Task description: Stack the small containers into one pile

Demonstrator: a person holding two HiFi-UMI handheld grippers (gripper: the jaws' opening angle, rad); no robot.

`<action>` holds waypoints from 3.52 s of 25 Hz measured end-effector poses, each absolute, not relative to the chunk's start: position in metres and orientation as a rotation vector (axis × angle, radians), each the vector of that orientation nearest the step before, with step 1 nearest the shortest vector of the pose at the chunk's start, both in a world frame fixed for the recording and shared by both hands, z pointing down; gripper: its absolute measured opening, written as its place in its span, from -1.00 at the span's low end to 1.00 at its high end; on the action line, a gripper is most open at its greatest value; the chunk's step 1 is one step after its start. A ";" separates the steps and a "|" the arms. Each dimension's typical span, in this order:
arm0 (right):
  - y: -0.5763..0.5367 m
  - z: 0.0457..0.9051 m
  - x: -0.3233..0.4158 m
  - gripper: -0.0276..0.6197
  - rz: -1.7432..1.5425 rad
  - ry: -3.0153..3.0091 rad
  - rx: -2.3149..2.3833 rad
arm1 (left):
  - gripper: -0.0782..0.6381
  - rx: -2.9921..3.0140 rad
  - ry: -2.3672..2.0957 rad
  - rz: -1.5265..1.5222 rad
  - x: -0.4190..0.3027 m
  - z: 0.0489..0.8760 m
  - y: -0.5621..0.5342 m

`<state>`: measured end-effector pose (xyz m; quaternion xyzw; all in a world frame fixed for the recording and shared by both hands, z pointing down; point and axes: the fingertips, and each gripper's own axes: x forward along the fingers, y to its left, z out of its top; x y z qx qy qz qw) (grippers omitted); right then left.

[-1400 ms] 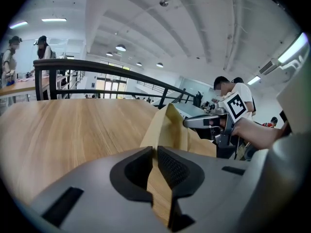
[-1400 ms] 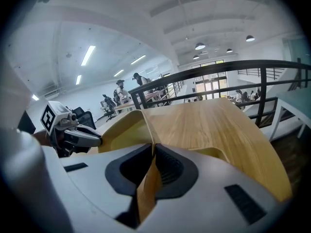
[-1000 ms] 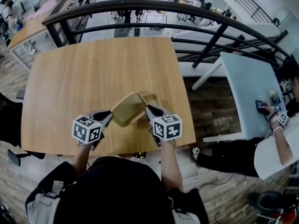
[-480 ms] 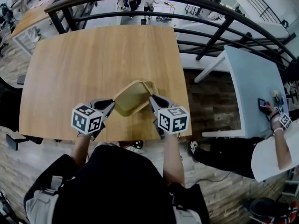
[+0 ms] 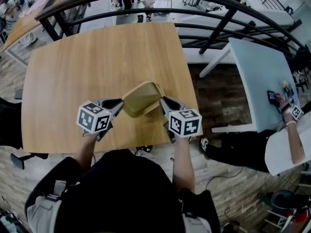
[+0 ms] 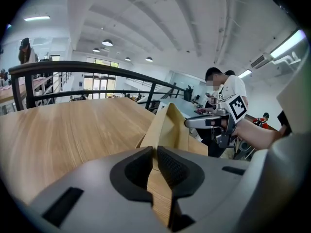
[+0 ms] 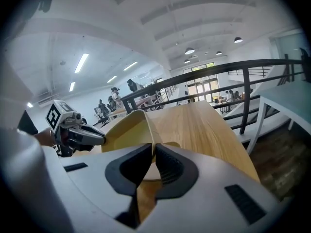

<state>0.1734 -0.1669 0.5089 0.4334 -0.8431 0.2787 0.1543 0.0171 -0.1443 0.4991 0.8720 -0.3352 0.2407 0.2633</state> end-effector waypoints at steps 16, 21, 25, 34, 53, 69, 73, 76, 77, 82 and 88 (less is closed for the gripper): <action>-0.174 0.527 0.182 -0.80 0.802 -2.211 1.401 | -0.66 2.404 -0.694 0.602 0.022 0.526 -0.168; -0.176 0.536 0.183 -0.80 0.802 -2.178 1.400 | -0.66 2.374 -0.678 0.574 0.022 0.537 -0.172; -0.180 0.548 0.183 -0.80 0.839 -2.181 1.371 | -0.66 2.344 -0.701 0.566 0.021 0.550 -0.177; -0.196 0.571 0.185 -0.79 0.883 -2.203 1.241 | -0.66 2.282 -0.808 0.581 0.023 0.566 -0.192; -0.202 0.576 0.190 -0.79 0.881 -2.217 1.171 | -0.67 2.238 -0.863 0.650 0.028 0.581 -0.196; -0.207 0.585 0.189 -0.79 0.873 -2.187 1.166 | -0.67 2.216 -0.855 0.651 0.027 0.589 -0.198; -0.208 0.586 0.191 -0.79 0.877 -2.180 1.169 | -0.67 2.214 -0.850 0.652 0.029 0.590 -0.199; -0.209 0.586 0.190 -0.79 0.868 -2.178 1.172 | -0.67 2.213 -0.851 0.650 0.028 0.589 -0.199; -0.209 0.586 0.190 -0.79 0.864 -2.176 1.172 | -0.67 2.213 -0.852 0.649 0.028 0.590 -0.199; -0.210 0.589 0.191 -0.79 0.840 -2.165 1.165 | -0.67 2.210 -0.855 0.648 0.030 0.592 -0.200; -0.210 0.590 0.190 -0.79 0.798 -2.150 1.142 | -0.67 2.206 -0.859 0.649 0.030 0.591 -0.200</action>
